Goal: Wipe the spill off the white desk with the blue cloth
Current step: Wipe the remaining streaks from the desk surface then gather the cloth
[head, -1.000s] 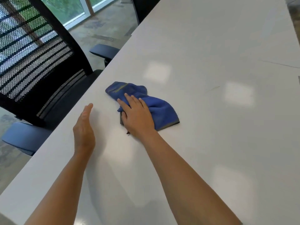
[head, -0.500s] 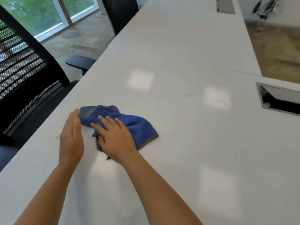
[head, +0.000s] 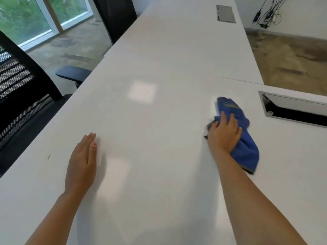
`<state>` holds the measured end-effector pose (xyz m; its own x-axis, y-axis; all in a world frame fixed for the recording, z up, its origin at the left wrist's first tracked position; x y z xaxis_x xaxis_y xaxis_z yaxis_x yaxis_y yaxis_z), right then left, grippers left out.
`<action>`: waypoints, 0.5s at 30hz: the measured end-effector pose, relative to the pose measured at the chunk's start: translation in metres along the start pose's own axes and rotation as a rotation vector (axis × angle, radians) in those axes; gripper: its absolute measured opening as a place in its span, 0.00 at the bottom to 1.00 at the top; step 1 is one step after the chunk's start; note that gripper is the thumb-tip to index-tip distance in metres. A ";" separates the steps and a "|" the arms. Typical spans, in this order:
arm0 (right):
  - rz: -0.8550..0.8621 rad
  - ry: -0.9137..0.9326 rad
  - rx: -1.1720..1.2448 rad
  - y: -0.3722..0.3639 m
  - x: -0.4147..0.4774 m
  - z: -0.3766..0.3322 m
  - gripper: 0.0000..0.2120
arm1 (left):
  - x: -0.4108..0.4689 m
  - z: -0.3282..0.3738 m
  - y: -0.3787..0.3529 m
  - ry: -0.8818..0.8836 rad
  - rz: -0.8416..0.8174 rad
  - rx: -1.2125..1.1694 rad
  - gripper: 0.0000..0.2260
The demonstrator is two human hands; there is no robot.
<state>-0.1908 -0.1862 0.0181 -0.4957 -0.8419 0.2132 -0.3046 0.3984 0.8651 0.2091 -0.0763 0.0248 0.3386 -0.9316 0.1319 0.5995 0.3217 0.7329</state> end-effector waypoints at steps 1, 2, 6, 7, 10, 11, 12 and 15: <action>0.027 -0.038 0.000 0.006 -0.007 0.009 0.21 | 0.001 0.002 0.000 -0.009 0.004 0.019 0.19; 0.044 -0.057 0.002 0.010 -0.018 0.014 0.21 | 0.002 0.005 -0.001 -0.023 0.009 0.036 0.19; 0.049 -0.013 0.022 0.010 -0.080 -0.007 0.21 | 0.010 0.030 -0.018 -0.115 -0.018 0.079 0.20; 0.031 0.047 0.024 0.005 -0.095 -0.021 0.21 | 0.012 0.039 -0.025 -0.143 -0.036 0.078 0.20; -0.103 0.308 0.035 -0.012 -0.133 -0.074 0.22 | 0.015 0.060 -0.048 -0.204 -0.077 0.083 0.19; -0.155 0.386 0.051 -0.018 -0.138 -0.090 0.22 | 0.015 0.065 -0.054 -0.227 -0.084 0.092 0.18; -0.193 0.452 0.069 -0.022 -0.136 -0.103 0.22 | 0.016 0.069 -0.061 -0.249 -0.091 0.103 0.18; -0.336 0.608 0.142 -0.038 -0.111 -0.126 0.22 | 0.021 0.071 -0.072 -0.268 -0.109 0.131 0.18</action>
<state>-0.0213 -0.1537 0.0185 0.1726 -0.9652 0.1967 -0.4847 0.0906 0.8700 0.1219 -0.1305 0.0222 0.0634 -0.9765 0.2061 0.5175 0.2087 0.8298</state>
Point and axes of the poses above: each hand's wrist, its own x-axis towards the middle knuckle, its own y-axis out of the back of the hand, z = x × y, the point moved 6 cm from there along x, towards the middle knuckle, and after that the axes turned 5 degrees about x, right-handed, at the moved point
